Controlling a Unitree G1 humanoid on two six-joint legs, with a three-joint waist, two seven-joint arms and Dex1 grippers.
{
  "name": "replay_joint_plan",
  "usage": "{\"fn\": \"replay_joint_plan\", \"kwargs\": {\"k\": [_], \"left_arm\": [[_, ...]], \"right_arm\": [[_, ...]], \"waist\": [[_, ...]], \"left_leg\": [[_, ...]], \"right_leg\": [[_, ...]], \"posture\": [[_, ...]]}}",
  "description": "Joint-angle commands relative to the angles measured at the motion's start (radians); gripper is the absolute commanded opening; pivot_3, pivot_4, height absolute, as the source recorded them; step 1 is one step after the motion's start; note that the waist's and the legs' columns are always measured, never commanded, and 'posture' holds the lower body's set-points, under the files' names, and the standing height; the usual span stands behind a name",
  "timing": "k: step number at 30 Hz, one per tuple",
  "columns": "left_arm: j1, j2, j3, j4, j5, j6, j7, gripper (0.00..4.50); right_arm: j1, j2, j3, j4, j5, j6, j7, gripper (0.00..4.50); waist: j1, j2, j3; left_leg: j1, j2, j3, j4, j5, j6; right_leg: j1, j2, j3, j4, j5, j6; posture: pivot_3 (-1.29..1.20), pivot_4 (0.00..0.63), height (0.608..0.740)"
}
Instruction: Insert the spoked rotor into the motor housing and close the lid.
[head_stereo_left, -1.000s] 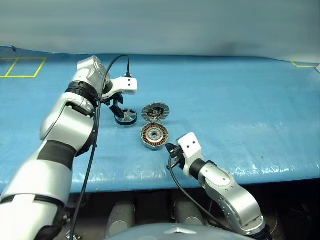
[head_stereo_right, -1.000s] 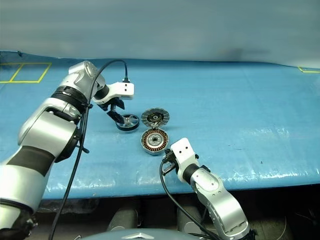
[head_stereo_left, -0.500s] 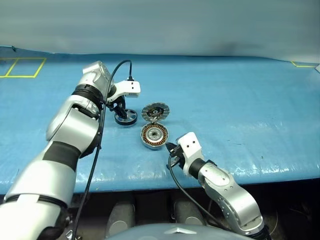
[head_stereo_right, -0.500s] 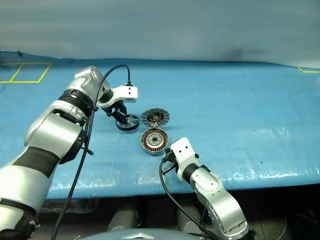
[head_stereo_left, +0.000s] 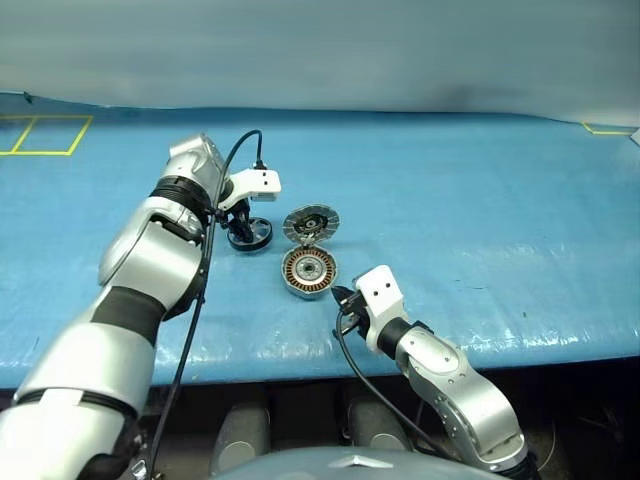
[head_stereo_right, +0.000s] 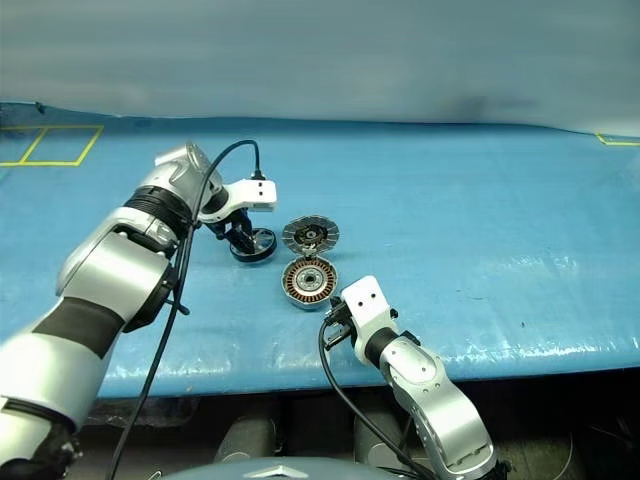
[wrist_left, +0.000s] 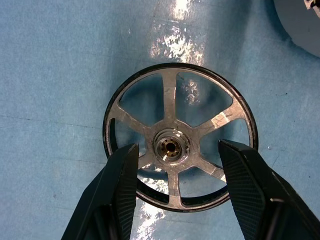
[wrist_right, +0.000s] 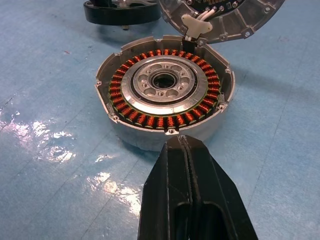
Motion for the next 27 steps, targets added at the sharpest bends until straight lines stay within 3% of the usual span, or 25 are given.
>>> {"fn": "replay_joint_plan", "kwargs": {"k": [1,5,11,20,27], "left_arm": [[-0.003,-0.007,0.011,-0.004,-0.004,0.005,0.002,2.73],[-0.003,-0.013,0.016,-0.004,-0.009,0.006,-0.001,2.73],[-0.002,-0.014,0.017,-0.003,-0.009,0.004,-0.007,1.35],[-0.010,0.015,0.000,-0.010,0.016,-0.059,-0.030,1.34],[-0.020,0.155,-0.057,-0.065,0.056,-0.261,-0.217,1.34]], "right_arm": [[0.006,0.008,-0.004,-0.018,0.000,-0.024,-0.005,0.00],[0.008,0.009,-0.002,-0.017,-0.005,-0.026,-0.005,0.00],[0.004,0.013,-0.004,-0.012,-0.010,-0.028,-0.005,0.00],[-0.019,0.015,-0.012,-0.001,-0.006,-0.023,0.000,0.00],[-0.037,0.020,-0.015,0.019,0.003,-0.021,0.012,0.00]], "waist": [[0.000,0.000,0.000],[-0.001,0.000,0.000],[0.000,0.000,0.000],[-0.001,0.000,0.000],[-0.012,0.000,0.000]], "left_leg": [[0.000,0.000,0.000,0.000,0.000,0.000],[0.000,0.000,0.000,0.000,0.000,0.000],[0.002,0.000,0.000,0.000,0.000,0.000],[0.002,0.000,0.000,0.001,0.000,0.000],[0.001,0.000,0.001,0.000,0.000,0.000]], "right_leg": [[0.000,0.000,0.000,0.000,0.000,0.000],[0.000,0.000,0.000,0.000,0.000,0.000],[0.002,0.000,0.000,0.000,0.000,0.000],[0.002,0.000,0.000,0.001,0.000,0.001],[0.001,0.001,0.001,0.001,0.001,0.000]], "posture": [[0.00,0.150,0.740],[0.00,0.150,0.740],[0.00,0.150,0.740],[0.00,0.150,0.740],[0.00,0.150,0.740]]}}
